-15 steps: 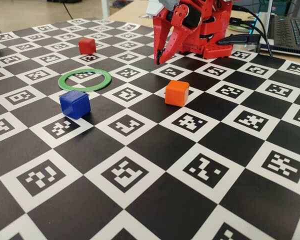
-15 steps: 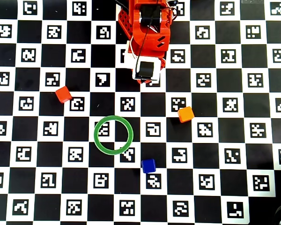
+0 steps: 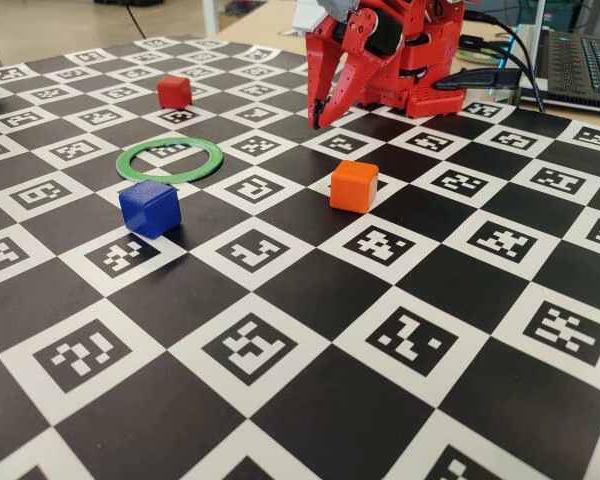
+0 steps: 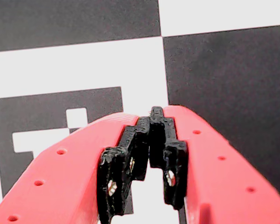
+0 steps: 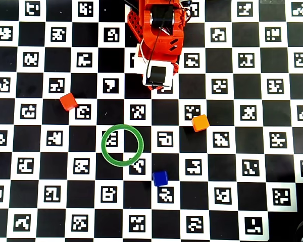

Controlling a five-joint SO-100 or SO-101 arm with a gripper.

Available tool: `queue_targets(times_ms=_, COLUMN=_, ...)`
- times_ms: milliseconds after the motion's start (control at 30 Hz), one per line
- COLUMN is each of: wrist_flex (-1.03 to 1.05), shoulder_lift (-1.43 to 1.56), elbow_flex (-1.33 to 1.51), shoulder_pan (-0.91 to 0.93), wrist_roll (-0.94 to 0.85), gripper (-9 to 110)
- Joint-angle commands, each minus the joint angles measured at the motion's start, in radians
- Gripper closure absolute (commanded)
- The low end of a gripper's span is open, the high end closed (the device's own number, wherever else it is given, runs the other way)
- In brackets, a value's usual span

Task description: Grab the red cube then put it in the green circle then put the blue cube on top and finally the orange cube on top

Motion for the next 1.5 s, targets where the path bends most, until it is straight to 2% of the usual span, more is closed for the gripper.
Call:
queue_targets(times_ms=0, wrist_flex=0.104, shoulder_lift=0.048, elbow_flex=0.04, shoulder_pan=0.009, wrist_roll=-0.003, gripper=108)
queue_targets(times_ms=633, wrist_flex=0.104, shoulder_lift=0.048, elbow_flex=0.04, shoulder_pan=0.009, wrist_roll=-0.005, gripper=108)
queue_targets(times_ms=700, wrist_flex=0.103, shoulder_lift=0.048, elbow_flex=0.04, shoulder_pan=-0.041, wrist_roll=0.009, gripper=107)
queue_targets(times_ms=1067, wrist_flex=0.107, shoulder_lift=0.049, elbow_flex=0.04, shoulder_pan=-0.083, wrist_roll=-0.032, gripper=107)
queue_targets(times_ms=1133, wrist_flex=0.041, shoulder_lift=0.015, elbow_flex=0.04, shoulder_pan=-0.094, wrist_roll=-0.084, gripper=107)
queue_targets(times_ms=1267, wrist_flex=-0.163, shoulder_lift=-0.115, elbow_flex=0.003, shoulder_pan=-0.083, wrist_roll=0.025, gripper=107)
queue_targets(times_ms=1333, wrist_flex=-0.184, shoulder_lift=-0.187, elbow_flex=-0.083, shoulder_pan=-0.083, wrist_roll=0.181, gripper=107)
queue_targets(times_ms=1467, wrist_flex=-0.181, shoulder_lift=-0.367, elbow_flex=-0.321, shoulder_pan=-0.069, wrist_roll=0.316, gripper=108)
